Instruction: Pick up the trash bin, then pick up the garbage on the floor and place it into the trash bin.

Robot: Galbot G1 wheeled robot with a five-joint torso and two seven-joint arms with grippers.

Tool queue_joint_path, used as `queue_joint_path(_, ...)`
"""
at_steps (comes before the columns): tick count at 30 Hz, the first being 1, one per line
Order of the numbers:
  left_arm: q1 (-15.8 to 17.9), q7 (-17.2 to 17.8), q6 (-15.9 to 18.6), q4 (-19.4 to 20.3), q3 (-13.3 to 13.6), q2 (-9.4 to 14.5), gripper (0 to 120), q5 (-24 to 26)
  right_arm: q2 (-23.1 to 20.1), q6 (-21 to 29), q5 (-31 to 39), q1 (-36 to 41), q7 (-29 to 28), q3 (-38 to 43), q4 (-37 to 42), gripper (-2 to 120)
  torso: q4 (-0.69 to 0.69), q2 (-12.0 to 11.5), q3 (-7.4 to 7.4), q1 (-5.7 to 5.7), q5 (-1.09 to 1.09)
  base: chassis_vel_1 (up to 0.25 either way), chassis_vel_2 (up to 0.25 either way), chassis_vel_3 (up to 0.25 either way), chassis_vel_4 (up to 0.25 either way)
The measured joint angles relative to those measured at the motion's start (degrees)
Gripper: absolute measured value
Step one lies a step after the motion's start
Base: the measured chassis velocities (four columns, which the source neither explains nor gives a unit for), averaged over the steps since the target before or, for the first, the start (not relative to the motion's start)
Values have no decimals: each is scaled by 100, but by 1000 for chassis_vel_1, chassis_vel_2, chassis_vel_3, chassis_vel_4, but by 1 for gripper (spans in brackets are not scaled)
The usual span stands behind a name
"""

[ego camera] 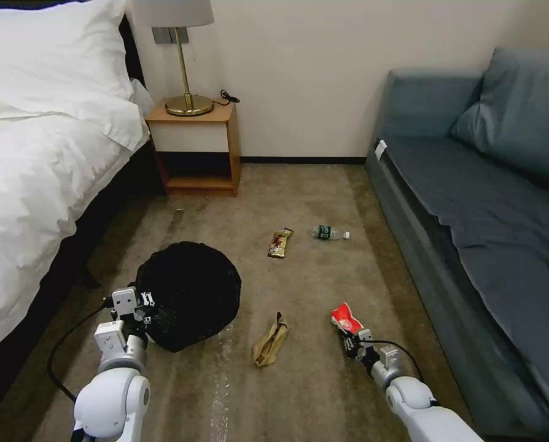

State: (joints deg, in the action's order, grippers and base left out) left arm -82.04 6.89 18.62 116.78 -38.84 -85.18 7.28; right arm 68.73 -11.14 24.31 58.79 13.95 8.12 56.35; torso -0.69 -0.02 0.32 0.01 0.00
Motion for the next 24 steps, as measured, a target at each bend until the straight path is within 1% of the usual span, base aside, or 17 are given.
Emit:
queue_joint_path(3,6,23,16,-72,26,49,4,79,64,-106,-67,5,-27,63,228,0,0,0,0,0,-4,0,0,0,0)
queue_joint_path(5,9,28,23,-84,38,62,4,99,98,-133,-90,5,-46,83,338,0,1,0,0,0,0,0,0,0,0)
queue_joint_path(8,48,48,50,-91,91,84,4,108,144,-170,-85,-4,-224,120,906,0,1,0,0,0,-1,0,0,0,0)
queue_joint_path(9,48,48,50,-91,91,84,4,108,144,-170,-85,-4,-224,120,906,0,1,0,0,0,-1,0,0,0,0)
queue_joint_path(11,72,52,59,-108,128,90,4,115,138,-170,-66,-4,-366,117,1417,0,1,0,0,0,-2,0,0,0,0)
queue_joint_path(12,72,52,59,-108,128,90,4,115,138,-170,-66,-4,-366,117,1417,0,1,0,0,0,-2,0,0,0,0)
queue_joint_path(13,83,52,61,-128,143,90,4,119,132,-170,-62,-9,-467,91,1659,0,0,0,0,0,-2,0,0,0,0)
queue_joint_path(15,119,50,61,-189,181,77,4,127,108,-165,-64,-54,-736,-50,2103,0,2,0,0,0,-2,0,0,0,0)
queue_joint_path(16,119,50,61,-189,181,77,4,127,108,-165,-64,-54,-736,-50,2103,0,2,0,0,0,-2,0,0,0,0)
queue_joint_path(18,146,53,61,-231,229,54,4,134,48,-131,-68,-117,-989,-272,2491,0,0,0,0,0,-2,0,0,0,0)
queue_joint_path(19,146,53,61,-231,229,54,4,134,48,-131,-68,-117,-989,-272,2491,0,0,0,0,0,-2,0,0,0,0)
queue_joint_path(21,177,49,61,-261,301,40,4,138,-43,-115,-68,-271,-1264,-701,2936,0,0,0,0,0,-1,0,0,0,0)
queue_joint_path(24,206,45,61,-277,319,38,4,138,-90,-96,-14,-392,-1402,-929,3116,0,0,0,0,0,-2,0,0,0,0)
